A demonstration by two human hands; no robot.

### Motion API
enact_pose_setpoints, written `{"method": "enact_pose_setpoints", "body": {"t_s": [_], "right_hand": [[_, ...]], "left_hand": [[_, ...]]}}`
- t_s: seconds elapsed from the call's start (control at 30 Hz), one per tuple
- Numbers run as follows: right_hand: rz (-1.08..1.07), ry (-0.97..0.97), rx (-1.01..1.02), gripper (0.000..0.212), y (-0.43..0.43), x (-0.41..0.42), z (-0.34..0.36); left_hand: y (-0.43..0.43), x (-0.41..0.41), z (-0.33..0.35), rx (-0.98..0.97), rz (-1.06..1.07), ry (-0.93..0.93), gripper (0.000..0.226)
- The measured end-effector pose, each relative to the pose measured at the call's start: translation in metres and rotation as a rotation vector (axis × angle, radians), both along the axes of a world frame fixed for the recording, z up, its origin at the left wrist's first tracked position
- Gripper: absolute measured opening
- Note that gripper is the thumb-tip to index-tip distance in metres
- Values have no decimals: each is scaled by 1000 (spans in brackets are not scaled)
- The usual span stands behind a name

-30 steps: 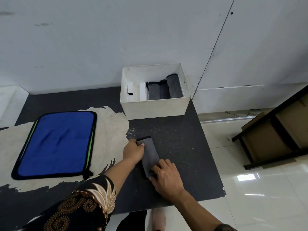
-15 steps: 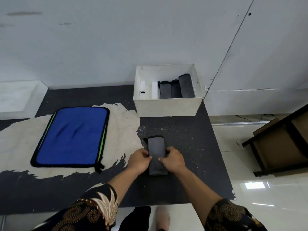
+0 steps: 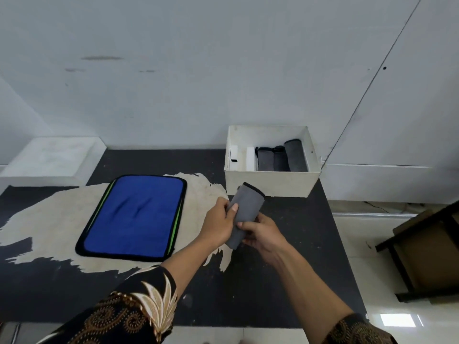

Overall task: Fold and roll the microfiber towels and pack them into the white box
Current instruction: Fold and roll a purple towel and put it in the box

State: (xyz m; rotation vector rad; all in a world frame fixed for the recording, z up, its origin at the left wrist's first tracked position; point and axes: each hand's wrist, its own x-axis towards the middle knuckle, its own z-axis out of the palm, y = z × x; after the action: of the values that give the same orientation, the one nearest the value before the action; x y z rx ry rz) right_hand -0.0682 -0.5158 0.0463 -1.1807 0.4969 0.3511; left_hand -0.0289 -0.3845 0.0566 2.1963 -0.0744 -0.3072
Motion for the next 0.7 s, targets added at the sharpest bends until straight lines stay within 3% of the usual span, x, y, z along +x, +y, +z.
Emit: {"method": "enact_pose_setpoints", "body": {"t_s": [0.17, 0.27, 0.37, 0.53, 0.7], "right_hand": [[-102, -116, -80, 32, 16, 23, 42], [-221, -189, -171, 22, 27, 33, 58], [-323, -218, -226, 18, 31, 41, 71], [-427, -267, -274, 16, 25, 54, 82], [-403, -306, -318, 23, 3, 75, 87]], "left_hand": [[11, 20, 30, 31, -38, -298, 23], [15, 27, 46, -13, -51, -371, 16], [14, 34, 62, -36, -72, -323, 40], [3, 50, 80, 12, -143, -195, 26], [-10, 69, 89, -48, -168, -140, 30]]}}
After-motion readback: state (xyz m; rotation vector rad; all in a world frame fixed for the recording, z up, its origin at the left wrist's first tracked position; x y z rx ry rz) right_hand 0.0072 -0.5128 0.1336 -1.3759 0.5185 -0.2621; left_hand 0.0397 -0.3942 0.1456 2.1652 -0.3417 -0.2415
